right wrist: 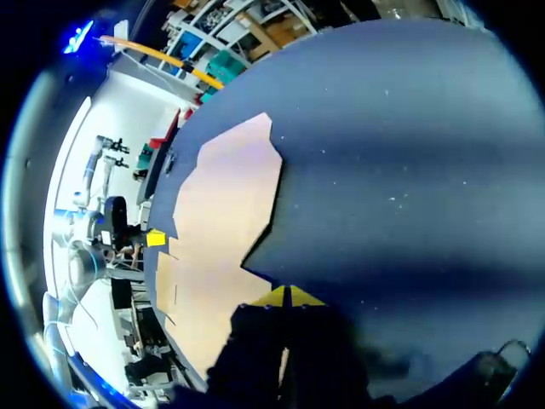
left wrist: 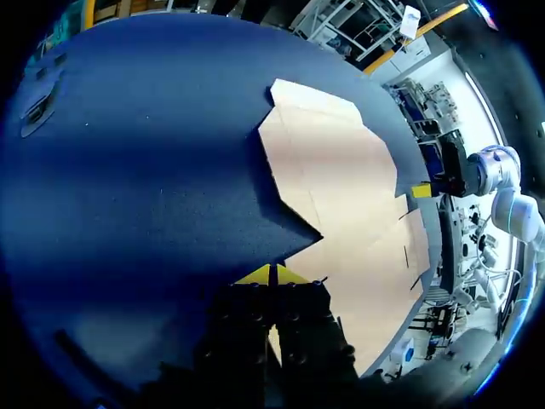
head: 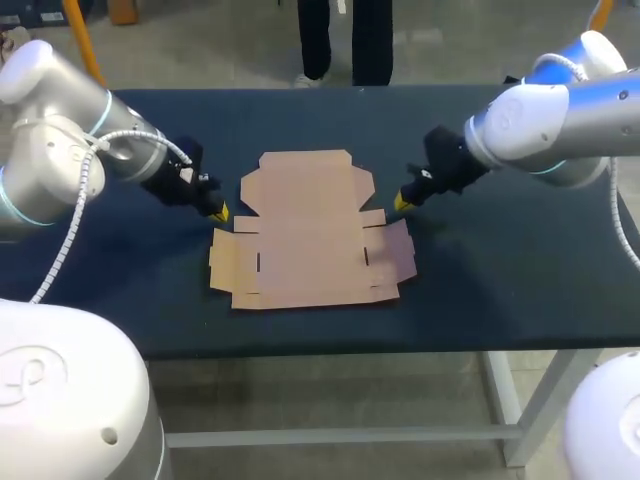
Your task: Assemble the packaging by folding the flat box into shape, placing the metal phone stand inside, and closing the box properly
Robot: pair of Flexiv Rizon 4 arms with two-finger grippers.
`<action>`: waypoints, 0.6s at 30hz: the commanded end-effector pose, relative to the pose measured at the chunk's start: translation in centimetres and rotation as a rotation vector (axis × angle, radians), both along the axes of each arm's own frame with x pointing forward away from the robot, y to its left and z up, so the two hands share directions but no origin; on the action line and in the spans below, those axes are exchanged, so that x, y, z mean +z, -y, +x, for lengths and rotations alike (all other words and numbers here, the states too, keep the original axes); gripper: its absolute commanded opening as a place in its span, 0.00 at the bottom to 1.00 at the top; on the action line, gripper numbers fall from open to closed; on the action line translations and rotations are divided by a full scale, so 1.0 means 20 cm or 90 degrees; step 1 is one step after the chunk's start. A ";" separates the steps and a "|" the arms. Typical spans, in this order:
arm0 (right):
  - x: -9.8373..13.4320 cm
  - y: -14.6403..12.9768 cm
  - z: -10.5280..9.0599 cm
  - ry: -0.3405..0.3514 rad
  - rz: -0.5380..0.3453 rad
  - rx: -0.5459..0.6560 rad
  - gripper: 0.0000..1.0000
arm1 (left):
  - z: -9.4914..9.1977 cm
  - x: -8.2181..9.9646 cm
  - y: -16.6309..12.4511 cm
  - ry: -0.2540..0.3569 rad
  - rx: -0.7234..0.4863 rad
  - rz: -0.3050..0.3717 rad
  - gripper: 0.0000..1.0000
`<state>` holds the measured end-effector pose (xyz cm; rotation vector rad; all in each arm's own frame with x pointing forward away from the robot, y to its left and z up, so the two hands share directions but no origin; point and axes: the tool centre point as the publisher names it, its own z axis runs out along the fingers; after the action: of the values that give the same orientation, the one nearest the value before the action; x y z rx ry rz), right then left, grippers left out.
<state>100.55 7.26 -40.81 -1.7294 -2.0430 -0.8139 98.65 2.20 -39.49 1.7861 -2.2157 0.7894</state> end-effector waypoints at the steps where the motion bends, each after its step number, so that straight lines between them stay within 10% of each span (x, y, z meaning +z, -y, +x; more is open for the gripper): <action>1: -0.03 -0.01 0.03 -0.007 0.008 0.013 0.00 | 0.02 -0.03 0.00 -0.005 -0.003 -0.009 0.00; 18: -0.09 -0.07 -0.01 -0.006 0.026 0.049 0.00 | 0.00 -0.09 0.01 -0.021 -0.010 -0.031 0.00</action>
<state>100.18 8.79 -42.38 -1.6363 -2.0664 -0.8107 98.44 2.11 -41.05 1.7483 -2.1688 0.8029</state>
